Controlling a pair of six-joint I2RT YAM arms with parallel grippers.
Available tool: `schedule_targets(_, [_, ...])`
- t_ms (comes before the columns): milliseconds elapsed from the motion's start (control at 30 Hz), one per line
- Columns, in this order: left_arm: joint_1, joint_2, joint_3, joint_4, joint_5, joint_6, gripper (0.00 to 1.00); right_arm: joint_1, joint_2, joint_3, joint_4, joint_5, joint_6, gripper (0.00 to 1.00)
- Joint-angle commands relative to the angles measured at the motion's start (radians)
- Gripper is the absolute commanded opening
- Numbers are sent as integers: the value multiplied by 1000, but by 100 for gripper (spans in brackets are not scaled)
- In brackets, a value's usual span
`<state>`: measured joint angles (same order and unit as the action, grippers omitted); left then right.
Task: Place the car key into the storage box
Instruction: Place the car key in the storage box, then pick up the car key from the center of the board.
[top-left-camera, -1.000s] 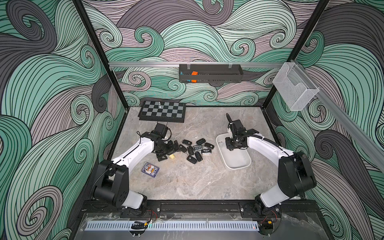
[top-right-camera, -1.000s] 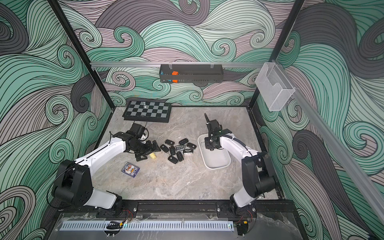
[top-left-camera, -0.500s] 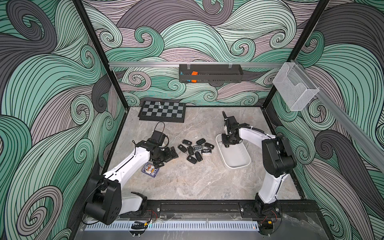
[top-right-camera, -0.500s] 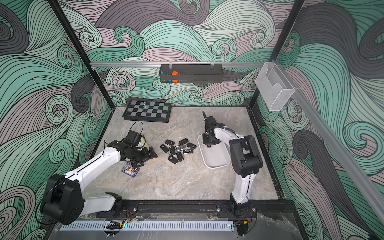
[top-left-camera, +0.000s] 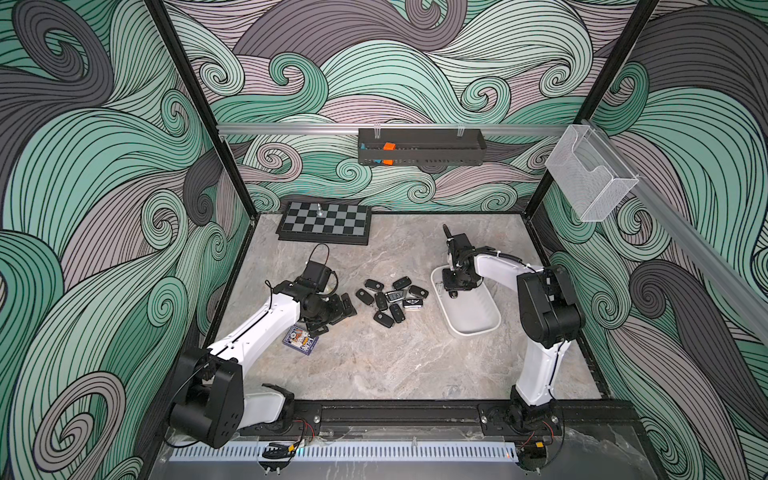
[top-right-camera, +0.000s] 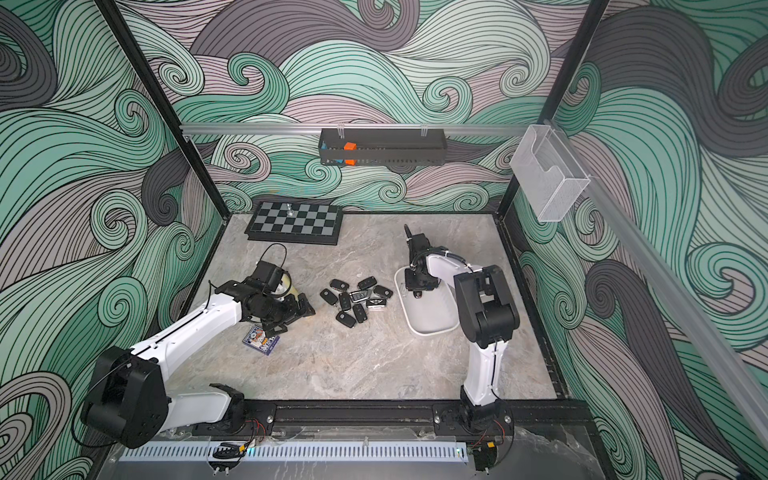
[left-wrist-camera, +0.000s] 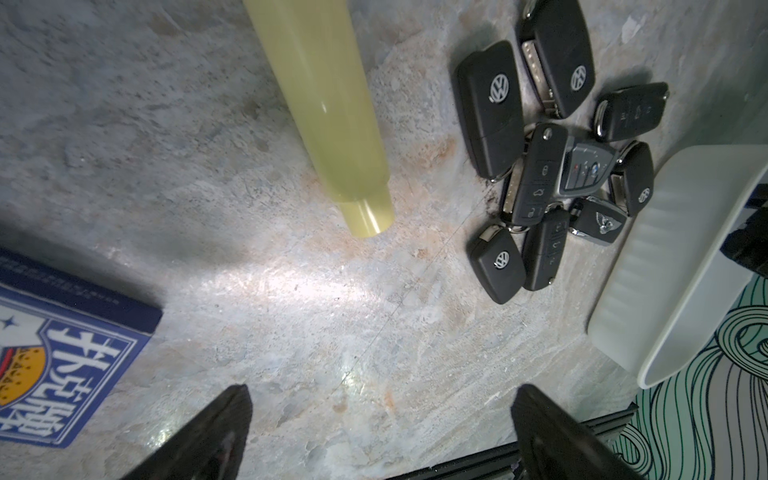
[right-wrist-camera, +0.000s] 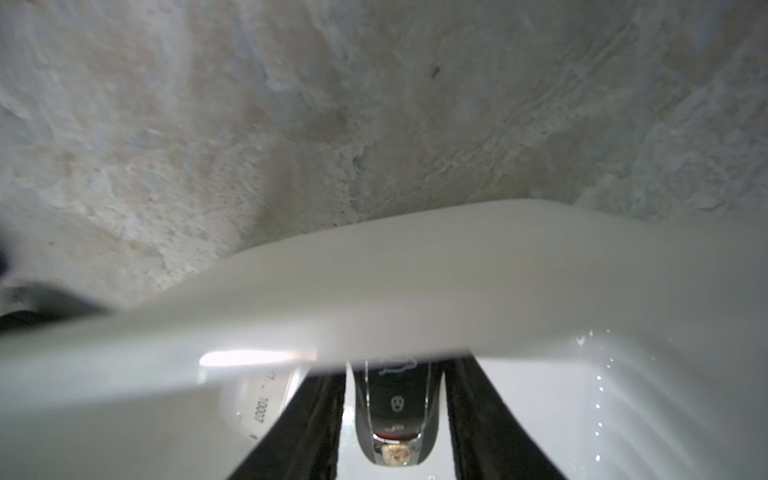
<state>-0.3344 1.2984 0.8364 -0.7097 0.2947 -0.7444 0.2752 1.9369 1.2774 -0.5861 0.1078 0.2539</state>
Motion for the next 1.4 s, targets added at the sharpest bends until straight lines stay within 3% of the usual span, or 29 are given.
schedule_targets(0, [-5, 3, 40, -4, -5, 11, 99, -5, -53, 26, -6, 7, 14, 47])
schedule_targets(300, [-5, -37, 12, -19, 12, 29, 99, -3, -278, -37, -28, -58, 53, 53])
schedule_targets(533, [-5, -97, -28, -31, 38, 16, 99, 21, -517, -189, -24, -252, 91, 59])
schedule_targets(667, [-5, -136, -73, -11, 53, -3, 99, 83, -657, -299, -16, -322, 120, 60])
schedule_targets(1000, [-14, -204, -160, 34, 75, -87, 99, 266, -958, -596, 68, -336, 278, 61])
schedule_targets(1167, [-18, -191, -138, 48, 72, -105, 99, 336, -949, -622, 92, -347, 299, 60])
schedule_targets(1367, [-17, -104, -74, 85, 75, -119, 99, 390, -763, -512, 88, -354, 206, 59])
